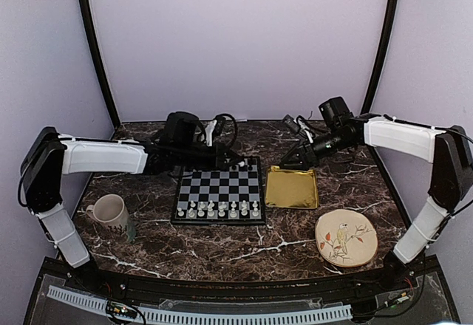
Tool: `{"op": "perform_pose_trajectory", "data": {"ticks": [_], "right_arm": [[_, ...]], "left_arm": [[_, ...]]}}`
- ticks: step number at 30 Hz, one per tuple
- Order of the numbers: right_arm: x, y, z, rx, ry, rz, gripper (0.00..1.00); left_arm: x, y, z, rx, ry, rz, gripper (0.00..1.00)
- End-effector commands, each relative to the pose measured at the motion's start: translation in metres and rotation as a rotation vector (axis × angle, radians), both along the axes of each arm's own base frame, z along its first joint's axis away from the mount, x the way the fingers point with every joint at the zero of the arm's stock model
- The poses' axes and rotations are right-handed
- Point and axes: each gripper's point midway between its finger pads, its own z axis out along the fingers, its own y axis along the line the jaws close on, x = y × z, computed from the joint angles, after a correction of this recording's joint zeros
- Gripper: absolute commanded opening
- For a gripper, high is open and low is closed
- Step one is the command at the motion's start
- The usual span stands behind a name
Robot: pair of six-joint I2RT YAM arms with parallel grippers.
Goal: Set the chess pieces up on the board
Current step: Pass from the right arm to the left, then place the pawn on a2.
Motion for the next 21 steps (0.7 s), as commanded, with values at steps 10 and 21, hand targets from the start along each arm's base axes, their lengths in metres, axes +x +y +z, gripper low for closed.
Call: {"op": "perform_pose_trajectory", "data": {"ticks": [10,21], "right_arm": [[0.001,-0.003,-0.007,0.037,-0.004,0.050,0.43],[0.000,-0.004,-0.010,0.029,-0.001,0.055,0.42]], "left_arm": [[-0.034,0.159,-0.038,0.738,0.151,0.042,0.06],[-0.047,0.188,-0.081,0.847,0.309,0.016,0.06]]}}
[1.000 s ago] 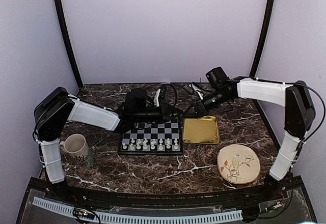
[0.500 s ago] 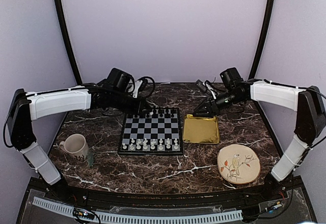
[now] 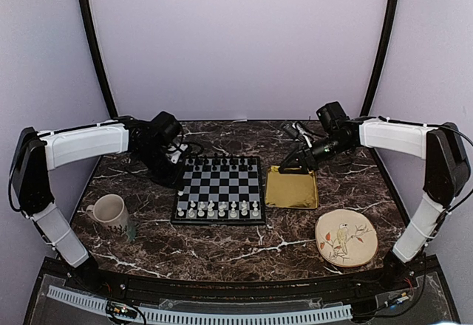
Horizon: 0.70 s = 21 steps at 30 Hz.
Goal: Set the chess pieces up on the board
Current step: Place the pawn on a2.
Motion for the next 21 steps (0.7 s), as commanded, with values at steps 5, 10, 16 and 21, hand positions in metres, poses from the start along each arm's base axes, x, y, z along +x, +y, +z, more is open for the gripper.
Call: {"op": "perform_pose_trajectory", "data": {"ticks": [5,10,16,21], "right_arm": [[-0.003,0.002,0.003,0.011,-0.014,0.023,0.42],[-0.004,0.002,0.002,0.012,-0.010,0.027,0.42],[-0.004,0.002,0.000,0.008,-0.008,0.031,0.42],[-0.004,0.001,-0.001,0.006,-0.005,0.032,0.42]], "left_arm": [[-0.006,0.006,-0.029,0.032,0.081,-0.012,0.06],[-0.005,0.003,-0.042,0.029,0.094,-0.010,0.06],[-0.004,-0.001,-0.053,0.015,0.110,-0.008,0.06],[-0.002,0.000,-0.060,0.031,0.112,-0.003,0.06]]}}
